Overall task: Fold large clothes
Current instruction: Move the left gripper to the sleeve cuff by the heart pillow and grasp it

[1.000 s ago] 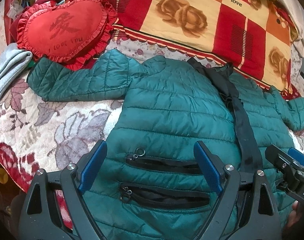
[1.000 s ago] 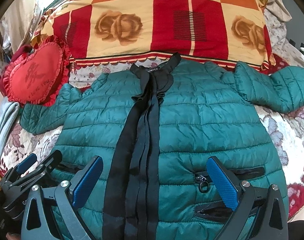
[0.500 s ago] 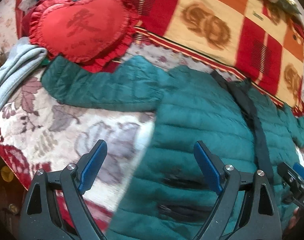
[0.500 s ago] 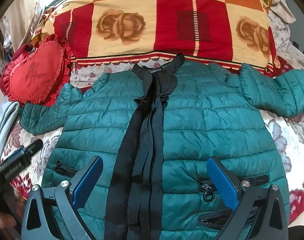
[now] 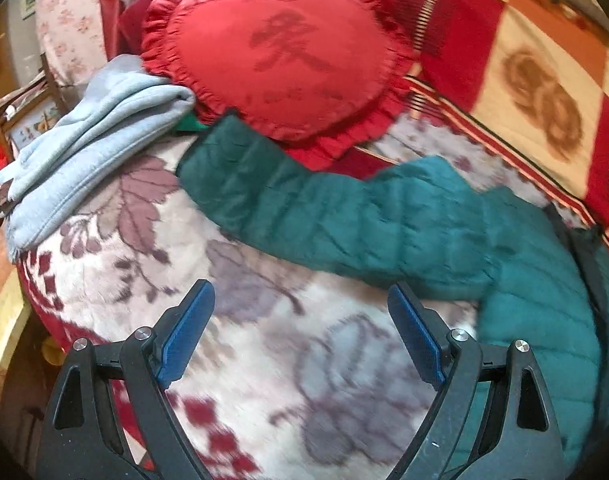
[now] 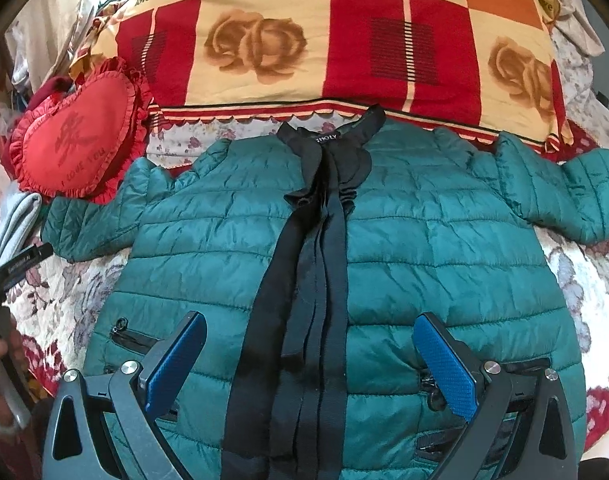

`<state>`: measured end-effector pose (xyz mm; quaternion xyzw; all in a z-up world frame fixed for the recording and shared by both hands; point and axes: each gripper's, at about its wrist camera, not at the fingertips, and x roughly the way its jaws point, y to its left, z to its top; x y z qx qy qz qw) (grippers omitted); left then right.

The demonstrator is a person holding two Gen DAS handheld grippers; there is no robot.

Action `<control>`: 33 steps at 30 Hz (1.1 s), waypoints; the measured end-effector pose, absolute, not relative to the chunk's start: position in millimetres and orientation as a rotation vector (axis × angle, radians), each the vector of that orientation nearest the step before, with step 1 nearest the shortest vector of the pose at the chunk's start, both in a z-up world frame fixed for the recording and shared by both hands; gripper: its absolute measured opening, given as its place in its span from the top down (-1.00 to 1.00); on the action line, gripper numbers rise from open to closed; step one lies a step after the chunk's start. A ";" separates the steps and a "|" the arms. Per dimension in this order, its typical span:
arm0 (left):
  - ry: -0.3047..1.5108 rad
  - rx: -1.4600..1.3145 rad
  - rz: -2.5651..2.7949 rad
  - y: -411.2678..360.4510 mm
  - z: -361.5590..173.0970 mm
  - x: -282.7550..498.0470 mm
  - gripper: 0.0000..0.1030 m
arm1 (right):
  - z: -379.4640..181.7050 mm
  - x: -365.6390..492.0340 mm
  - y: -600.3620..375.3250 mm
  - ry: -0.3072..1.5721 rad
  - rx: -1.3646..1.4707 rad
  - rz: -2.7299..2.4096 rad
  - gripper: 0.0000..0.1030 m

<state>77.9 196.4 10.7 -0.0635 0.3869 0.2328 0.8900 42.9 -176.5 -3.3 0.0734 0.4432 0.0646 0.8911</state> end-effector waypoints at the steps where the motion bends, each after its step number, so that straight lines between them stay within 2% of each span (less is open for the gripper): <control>1: 0.803 -0.132 0.496 204.5 9.4 80.5 -0.72 | -4.3 43.7 -176.9 0.923 0.155 0.132 -0.99; 17: 0.778 -0.160 0.661 320.4 -15.7 136.6 -0.72 | -10.3 50.3 -170.4 0.944 0.157 0.140 -0.99; 33: 0.817 -0.049 0.735 363.4 -48.3 183.2 -0.71 | -21.5 58.0 -158.6 0.999 0.152 0.157 -0.99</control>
